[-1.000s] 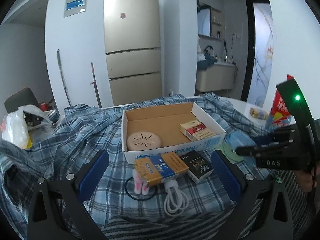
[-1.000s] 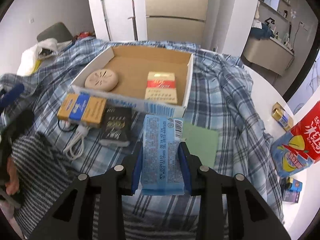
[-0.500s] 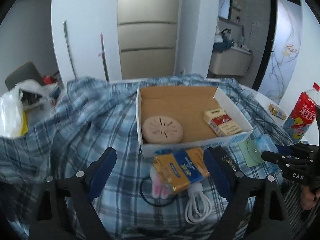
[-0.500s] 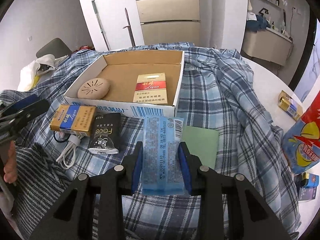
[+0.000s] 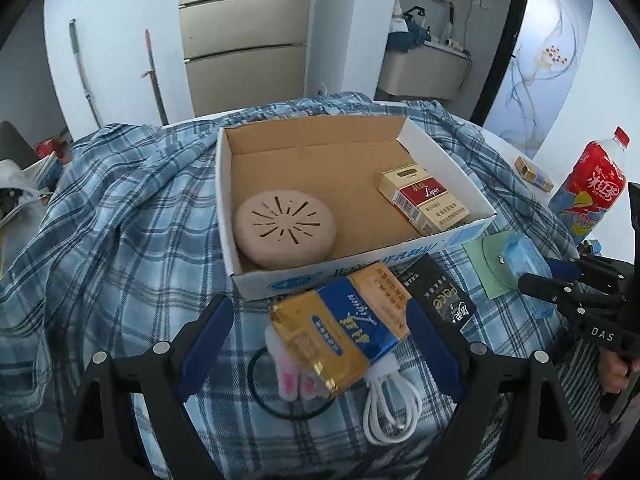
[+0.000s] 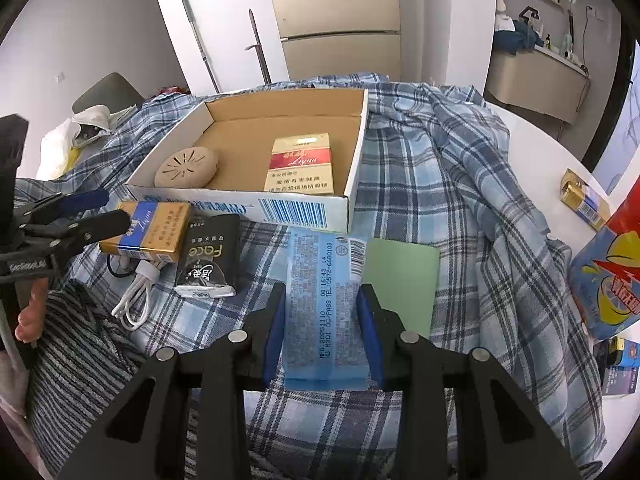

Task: Organize soft objects
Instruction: 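Lower the left tool and grasp the yellow-blue Liqun pack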

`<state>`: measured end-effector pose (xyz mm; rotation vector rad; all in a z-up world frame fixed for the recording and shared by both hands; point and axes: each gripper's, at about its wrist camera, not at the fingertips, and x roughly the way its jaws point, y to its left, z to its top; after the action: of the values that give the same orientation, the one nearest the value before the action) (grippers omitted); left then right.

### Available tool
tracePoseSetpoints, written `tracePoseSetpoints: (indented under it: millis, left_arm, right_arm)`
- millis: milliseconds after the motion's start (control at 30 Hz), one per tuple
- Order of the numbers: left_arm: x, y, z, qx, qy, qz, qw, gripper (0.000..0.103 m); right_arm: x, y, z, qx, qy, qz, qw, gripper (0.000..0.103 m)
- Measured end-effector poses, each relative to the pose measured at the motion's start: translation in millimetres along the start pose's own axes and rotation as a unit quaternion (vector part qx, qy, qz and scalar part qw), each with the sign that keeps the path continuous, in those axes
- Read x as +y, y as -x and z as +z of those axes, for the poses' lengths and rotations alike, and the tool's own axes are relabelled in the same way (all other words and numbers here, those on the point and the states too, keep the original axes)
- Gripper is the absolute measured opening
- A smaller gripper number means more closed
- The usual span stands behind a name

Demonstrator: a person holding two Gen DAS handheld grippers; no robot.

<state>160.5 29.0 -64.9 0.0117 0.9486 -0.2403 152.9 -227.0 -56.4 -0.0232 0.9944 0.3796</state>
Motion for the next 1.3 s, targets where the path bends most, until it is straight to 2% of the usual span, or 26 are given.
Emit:
tracePoseSetpoints:
  millis: [300,533,733,833,1067,1300]
  left_arm:
    - [-4.6,-10.9,2.6,0.015,-0.017,-0.008,0.9997,0.090]
    - [-22.8,-6.2,-13.2,0.030,-0.052,-0.019,0.9980,0.090]
    - [-38.0,2.3,-30.9,0.046,-0.062,-0.042,0.9961,0.090]
    - [-47.8,10.4,-39.8,0.053,-0.065,-0.067,0.9942,0.090]
    - [-70.3,31.3,-52.0,0.051,-0.081,-0.106,0.9898,0.090]
    - [-65.3,58.4,-47.1,0.006,-0.103,-0.047,0.9935,0.090]
  right_arm:
    - [0.6,-4.2,-0.5,0.011,0.004,0.002,1.000,0.035]
    - [-0.2,-6.0,-0.8,0.015,0.001,0.001,1.000,0.035]
    - [-0.8,-7.2,-0.7,0.017,0.000,0.002,1.000,0.035]
    - [-1.4,-7.6,-0.8,0.018,-0.001,0.002,1.000,0.035]
    - [-2.2,-7.1,-1.2,0.019,-0.001,0.002,1.000,0.035]
    - [-4.2,-4.8,-1.6,0.016,-0.005,0.003,1.000,0.035]
